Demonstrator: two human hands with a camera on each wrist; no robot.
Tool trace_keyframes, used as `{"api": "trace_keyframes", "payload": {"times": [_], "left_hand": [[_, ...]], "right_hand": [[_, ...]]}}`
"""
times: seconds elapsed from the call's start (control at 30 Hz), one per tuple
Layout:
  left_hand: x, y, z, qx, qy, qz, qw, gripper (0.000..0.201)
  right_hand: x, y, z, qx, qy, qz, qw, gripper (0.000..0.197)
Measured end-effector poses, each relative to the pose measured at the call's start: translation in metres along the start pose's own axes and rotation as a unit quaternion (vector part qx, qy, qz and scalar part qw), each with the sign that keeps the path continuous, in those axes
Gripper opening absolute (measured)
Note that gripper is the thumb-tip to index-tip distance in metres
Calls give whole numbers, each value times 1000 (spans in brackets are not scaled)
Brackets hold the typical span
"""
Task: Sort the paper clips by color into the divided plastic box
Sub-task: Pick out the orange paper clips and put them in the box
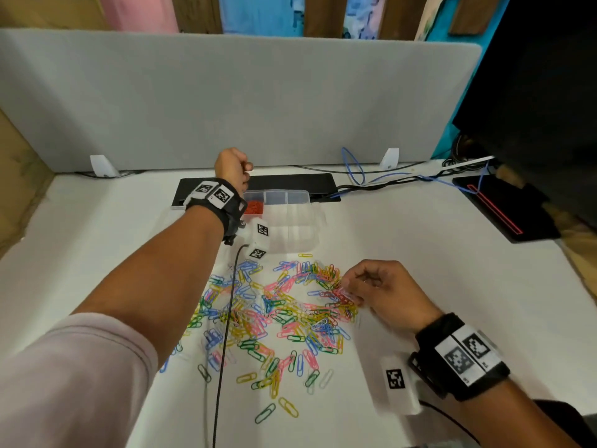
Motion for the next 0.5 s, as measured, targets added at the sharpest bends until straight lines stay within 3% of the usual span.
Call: {"api": "trace_keyframes", "payload": {"times": [0.13,0.23,0.3,0.4,0.5], "left_hand": [[9,-9,-11,19,-30,30,999,22],[5,-12,-5,2,-154,-17,988,27],[4,-8,-1,-9,-195,-45,980,20],[-5,20,-6,-1,-197,-133,971,7],[-31,69,-19,0,-240,-289,927,6]], "right_hand": [[4,-3,1,0,11,2,1000,16],[7,-4,1,-3,22,6,1000,16],[6,-5,-1,-4,19,4,1000,22],[5,-10,-4,-2,38,8,999,23],[3,-14,-5,-3,71,17,997,23]]}}
Point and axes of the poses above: each hand's wrist, its own y-axis away from the middle knuckle, its own x-axis out of the back of the hand, z = x × y, the point moved 10 cm from there along -y, towards the middle knuckle, and after that the axes turned 10 degrees about -x, right-handed, at the moved point
